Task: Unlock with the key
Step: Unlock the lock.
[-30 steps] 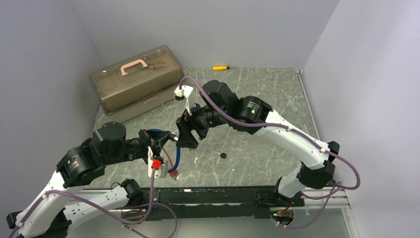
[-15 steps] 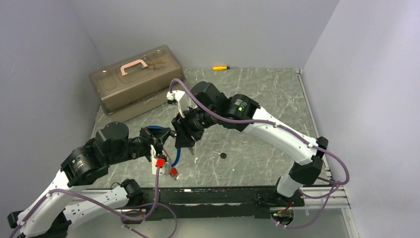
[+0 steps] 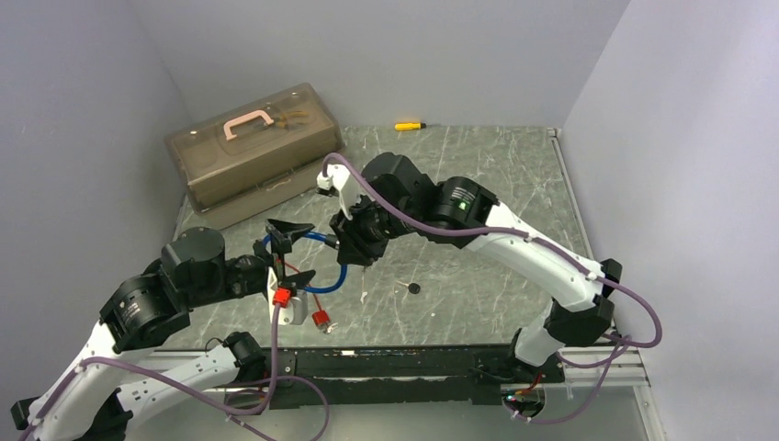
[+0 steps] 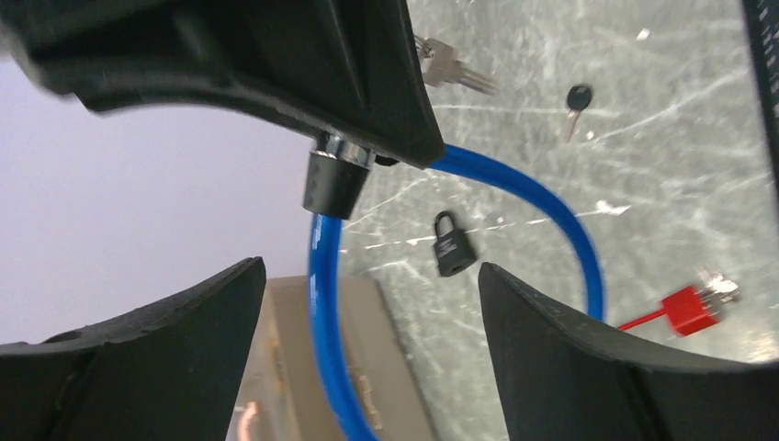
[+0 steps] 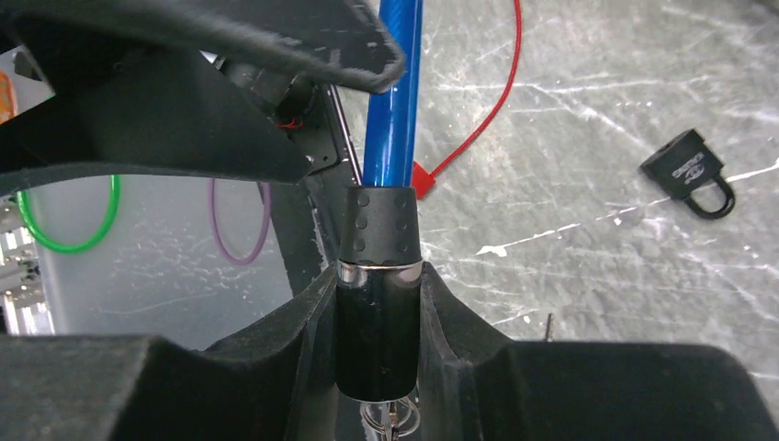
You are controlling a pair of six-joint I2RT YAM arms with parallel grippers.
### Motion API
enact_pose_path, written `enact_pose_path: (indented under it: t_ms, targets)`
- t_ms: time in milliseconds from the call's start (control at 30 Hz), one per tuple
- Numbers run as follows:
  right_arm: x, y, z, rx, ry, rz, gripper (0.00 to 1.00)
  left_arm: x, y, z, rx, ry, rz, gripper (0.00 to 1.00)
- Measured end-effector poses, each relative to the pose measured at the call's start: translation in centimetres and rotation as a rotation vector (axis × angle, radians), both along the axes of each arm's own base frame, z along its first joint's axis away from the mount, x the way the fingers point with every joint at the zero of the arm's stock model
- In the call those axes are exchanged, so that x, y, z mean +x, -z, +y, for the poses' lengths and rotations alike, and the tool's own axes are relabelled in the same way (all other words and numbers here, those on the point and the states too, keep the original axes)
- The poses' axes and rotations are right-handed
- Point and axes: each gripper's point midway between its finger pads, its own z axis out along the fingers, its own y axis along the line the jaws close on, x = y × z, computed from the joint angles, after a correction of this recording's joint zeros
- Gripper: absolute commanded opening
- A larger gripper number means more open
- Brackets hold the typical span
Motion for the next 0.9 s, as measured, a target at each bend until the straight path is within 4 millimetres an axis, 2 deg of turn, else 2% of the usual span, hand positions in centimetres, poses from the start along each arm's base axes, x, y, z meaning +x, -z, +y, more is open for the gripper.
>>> enact_pose_path:
  t_ms: [167,300,400,467,567,733,900]
  targets:
    - [-1.4,-1.3,-0.4,0.019,-0.052,-0.084,0.00,-0.9,-0.1,-0.2,-0.080,-0.020,0.146,0.93]
    - [-3.7,-0.9,0.1,-0.005,-0.129,-0.129,0.00,-1.0,-0.4,-0.2,-0.149,-0.059,0.263,0.92]
    - [-4.8,-0.7,0.1,-0.018,-0.162,-0.152,0.00,-1.1,-1.6,-0.3,-0.197,-0.067,0.319,0.89]
    - [-5.1,-0.7,0.2,-0.022,-0.173,-0.168,0.00,-1.9,-2.7,-0.5,-0.208,-0.037,0.358,0.86]
    - [-5.1,-1.0,-0.1,-0.020,-0.169,-0.199,0.00,-3.6,-2.9,-1.3,-0.187,0.049,0.438,0.83]
    - [-4.9,-1.3,-0.3,-0.028,-0.155,-0.244,0.00,-5.7,-1.4,-2.2,-0.127,0.145,0.589,0.77]
    - [-5.5,-1.2,-0.1,-0.036,-0.165,-0.280,0.00,-5.9,-0.6,-2.3,-0.127,0.139,0.637,0.61]
